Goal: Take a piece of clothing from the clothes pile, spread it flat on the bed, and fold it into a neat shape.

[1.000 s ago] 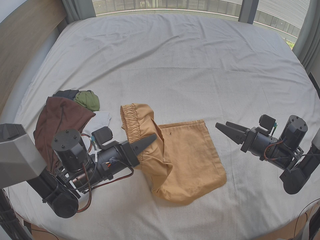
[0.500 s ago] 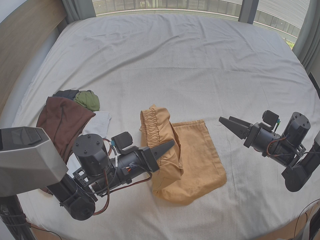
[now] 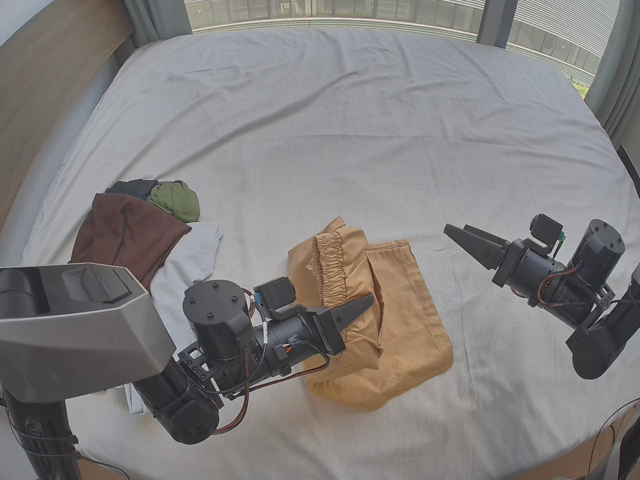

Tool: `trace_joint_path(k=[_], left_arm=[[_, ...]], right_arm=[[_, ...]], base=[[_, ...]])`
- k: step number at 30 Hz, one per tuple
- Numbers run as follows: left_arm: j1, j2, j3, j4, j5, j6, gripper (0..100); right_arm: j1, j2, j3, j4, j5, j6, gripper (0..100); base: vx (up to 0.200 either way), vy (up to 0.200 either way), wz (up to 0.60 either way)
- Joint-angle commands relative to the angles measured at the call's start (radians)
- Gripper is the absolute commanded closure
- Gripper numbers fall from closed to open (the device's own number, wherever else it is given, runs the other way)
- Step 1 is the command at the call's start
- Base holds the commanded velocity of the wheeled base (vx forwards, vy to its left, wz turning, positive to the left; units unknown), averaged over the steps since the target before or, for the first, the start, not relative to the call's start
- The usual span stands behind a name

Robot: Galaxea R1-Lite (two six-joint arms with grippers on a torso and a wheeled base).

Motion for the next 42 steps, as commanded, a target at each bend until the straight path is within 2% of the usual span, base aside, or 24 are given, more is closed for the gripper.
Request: trace_joint_path(k=[1,15,41,42], left_arm=[[-0.006,0.03,-0.011,0.0,0.0,0.0,100],[-0.038,0.073,-0.044,0.001,0.008,0.0,100],[-0.041,0.118,-0.06,0.003,0.014,0.0,100],[-0.041,0.118,-0.06,0.003,0.014,0.0,0]], right_arm=[[-0.002,-0.005,-0.002,-0.001,0.001,0.0,0],[0.003,-0.006,-0.002,-0.001,0.001,0.0,0],[0.004,-0.016,-0.002,-0.001,0.001,0.0,0],[0.004,-0.016,0.0,-0.001,0.001,0.0,0]], base=[[0.0,0.0,0.0],[0.0,0.0,0.0],[0.0,0.0,0.0],[0.0,0.0,0.0]])
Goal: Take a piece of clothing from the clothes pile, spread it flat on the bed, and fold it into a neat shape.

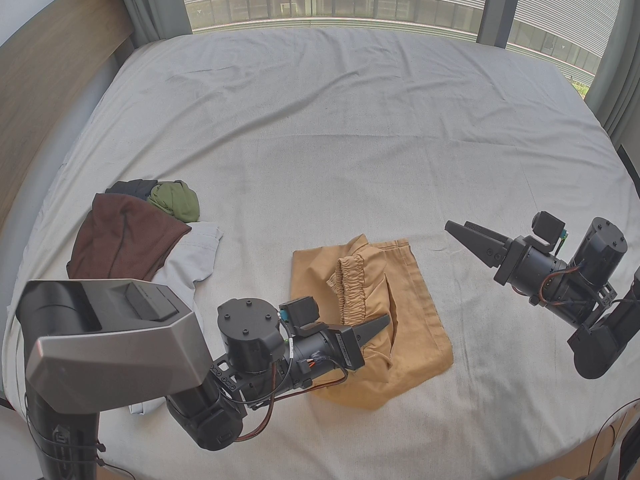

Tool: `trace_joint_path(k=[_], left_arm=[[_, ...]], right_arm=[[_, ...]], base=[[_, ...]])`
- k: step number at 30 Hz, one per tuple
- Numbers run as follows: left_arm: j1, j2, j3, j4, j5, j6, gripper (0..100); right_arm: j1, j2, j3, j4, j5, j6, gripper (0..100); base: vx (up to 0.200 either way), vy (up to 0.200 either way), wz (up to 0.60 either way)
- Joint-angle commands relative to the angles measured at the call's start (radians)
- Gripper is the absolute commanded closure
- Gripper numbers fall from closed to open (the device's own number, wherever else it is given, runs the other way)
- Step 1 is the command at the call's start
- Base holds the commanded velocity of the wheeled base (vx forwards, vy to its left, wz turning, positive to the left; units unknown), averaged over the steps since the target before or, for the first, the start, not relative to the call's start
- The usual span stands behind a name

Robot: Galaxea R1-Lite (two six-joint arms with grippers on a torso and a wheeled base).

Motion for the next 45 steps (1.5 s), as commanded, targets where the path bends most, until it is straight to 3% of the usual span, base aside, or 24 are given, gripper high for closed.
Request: trace_joint_path(k=[1,16,25,28,32,34,38,45], left_arm=[[0.0,0.011,-0.002,-0.002,0.0,0.0,0],[0.012,-0.055,0.047,-0.002,0.046,0.009,0],[0.121,-0.266,0.262,-0.002,0.043,0.144,0],[0.19,-0.362,0.363,-0.004,0.037,0.185,0],[0.279,-0.46,0.451,-0.002,-0.006,0.216,0],[0.327,-0.49,0.486,-0.002,-0.043,0.244,0],[0.417,-0.508,0.531,-0.002,-0.152,0.317,0],[0.44,-0.513,0.587,-0.004,-0.189,0.4,0]], right_arm=[[0.0,-0.002,0.002,0.0,0.001,0.0,0],[-0.003,0.004,0.008,0.001,0.002,-0.001,0],[-0.03,0.021,0.078,0.029,0.005,-0.021,0],[-0.064,0.027,0.117,0.138,0.005,-0.115,0],[-0.127,0.027,0.153,0.25,0.005,-0.258,0],[-0.141,0.027,0.167,0.279,0.005,-0.288,0],[-0.149,0.027,0.187,0.324,0.005,-0.302,0],[-0.147,0.068,0.227,0.356,0.005,-0.308,0]], base=[[0.0,0.0,0.0],[0.0,0.0,0.0],[0.0,0.0,0.0],[0.0,0.0,0.0],[0.0,0.0,0.0],[0.0,0.0,0.0],[0.0,0.0,0.0],[0.0,0.0,0.0]])
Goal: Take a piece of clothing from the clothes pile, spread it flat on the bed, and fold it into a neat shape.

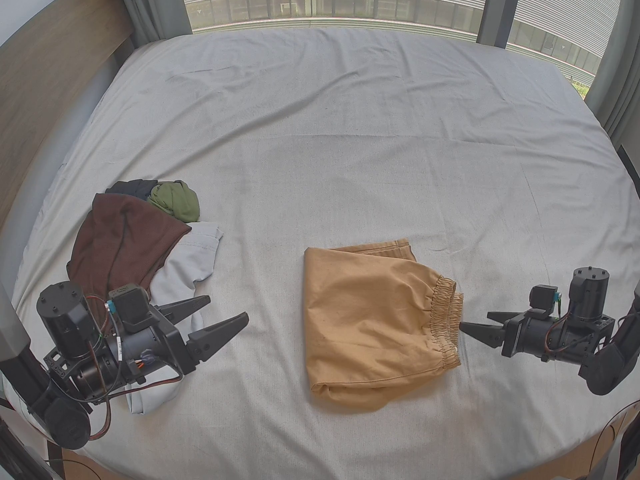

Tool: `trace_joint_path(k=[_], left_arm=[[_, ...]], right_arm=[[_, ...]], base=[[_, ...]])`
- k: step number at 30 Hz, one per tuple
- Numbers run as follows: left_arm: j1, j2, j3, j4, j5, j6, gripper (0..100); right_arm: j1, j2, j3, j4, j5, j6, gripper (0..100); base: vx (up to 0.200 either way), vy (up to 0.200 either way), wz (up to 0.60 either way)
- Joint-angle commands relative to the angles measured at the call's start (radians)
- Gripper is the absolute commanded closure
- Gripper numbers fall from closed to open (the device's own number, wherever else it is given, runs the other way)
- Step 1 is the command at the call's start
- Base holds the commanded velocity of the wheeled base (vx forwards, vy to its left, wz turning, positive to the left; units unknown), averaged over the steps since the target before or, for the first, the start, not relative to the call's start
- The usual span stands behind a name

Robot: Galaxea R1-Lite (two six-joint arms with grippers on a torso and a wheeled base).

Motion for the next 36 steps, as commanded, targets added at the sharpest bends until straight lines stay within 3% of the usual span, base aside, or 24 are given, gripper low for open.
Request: trace_joint_path(k=[1,7,14,20,28,32,36], left_arm=[[0.02,-0.033,0.048,-0.001,-0.011,0.012,0],[0.018,-0.035,0.054,-0.001,-0.016,0.014,0],[0.017,-0.03,0.07,-0.001,-0.016,0.014,0],[0.017,-0.031,0.073,-0.001,-0.017,0.012,0],[0.017,-0.035,0.08,-0.001,-0.017,0.014,0],[0.017,-0.035,0.085,-0.001,-0.017,0.014,0],[0.017,-0.036,0.085,-0.001,-0.017,0.014,0]], right_arm=[[0.0,0.045,0.037,0.01,0.0,-0.007,0],[0.012,0.128,0.046,-0.003,0.004,-0.026,0],[0.015,0.191,0.037,-0.006,0.074,-0.012,0],[0.023,0.206,0.023,-0.006,0.074,-0.007,0],[0.063,0.252,-0.024,-0.011,0.073,0.062,0],[0.073,0.295,-0.032,-0.072,0.073,0.077,0],[0.1,0.393,-0.031,-0.281,0.066,0.161,0]], base=[[0.0,0.0,0.0],[0.0,0.0,0.0],[0.0,0.0,0.0],[0.0,0.0,0.0],[0.0,0.0,0.0],[0.0,0.0,0.0],[0.0,0.0,0.0]])
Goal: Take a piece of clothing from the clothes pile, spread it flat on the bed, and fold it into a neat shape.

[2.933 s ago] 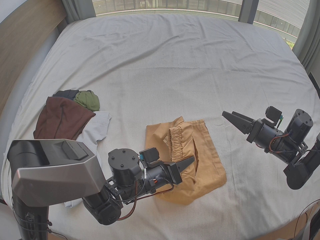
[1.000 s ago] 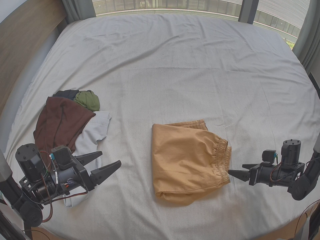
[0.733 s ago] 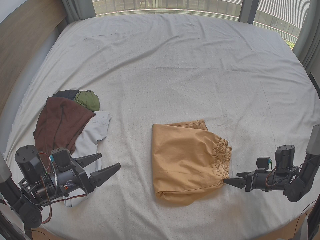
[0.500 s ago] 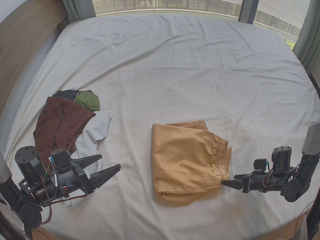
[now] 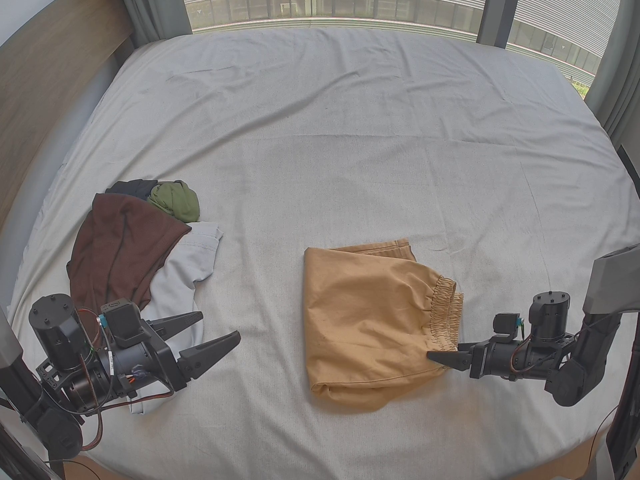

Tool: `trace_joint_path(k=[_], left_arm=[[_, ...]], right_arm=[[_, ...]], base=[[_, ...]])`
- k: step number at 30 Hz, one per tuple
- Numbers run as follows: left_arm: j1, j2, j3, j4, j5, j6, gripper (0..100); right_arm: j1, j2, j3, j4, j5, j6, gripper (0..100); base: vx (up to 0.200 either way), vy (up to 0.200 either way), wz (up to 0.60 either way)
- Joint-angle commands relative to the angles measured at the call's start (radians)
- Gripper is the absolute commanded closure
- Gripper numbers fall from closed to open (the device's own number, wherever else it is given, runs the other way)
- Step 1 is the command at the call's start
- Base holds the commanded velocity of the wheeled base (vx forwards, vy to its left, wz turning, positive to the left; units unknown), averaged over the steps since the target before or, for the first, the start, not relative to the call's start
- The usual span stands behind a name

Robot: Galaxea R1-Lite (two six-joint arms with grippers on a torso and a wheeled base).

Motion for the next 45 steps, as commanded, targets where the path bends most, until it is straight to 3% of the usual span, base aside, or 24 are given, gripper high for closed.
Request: trace_joint_path(k=[1,6,23,24,35,45], left_arm=[[-0.001,-0.001,0.001,-0.001,0.0,0.0,0],[-0.003,-0.004,0.004,-0.001,0.0,0.0,0],[-0.006,-0.022,0.018,-0.001,0.0,0.0,0],[-0.006,-0.022,0.02,-0.001,0.0,0.0,0],[-0.008,-0.039,0.03,-0.001,0.0,-0.002,0],[-0.006,-0.05,0.032,-0.001,0.0,-0.003,0]], right_arm=[[0.035,0.133,-0.001,-0.182,-0.007,0.088,0],[0.063,0.167,-0.02,-0.202,-0.001,0.155,0],[0.097,0.167,-0.038,-0.204,-0.005,0.164,0],[0.098,0.167,-0.036,-0.204,-0.005,0.164,100],[0.153,0.062,-0.027,-0.204,0.004,0.174,100],[0.19,-0.1,-0.089,-0.204,0.024,0.309,100]], base=[[0.0,0.0,0.0],[0.0,0.0,0.0],[0.0,0.0,0.0],[0.0,0.0,0.0],[0.0,0.0,0.0],[0.0,0.0,0.0]])
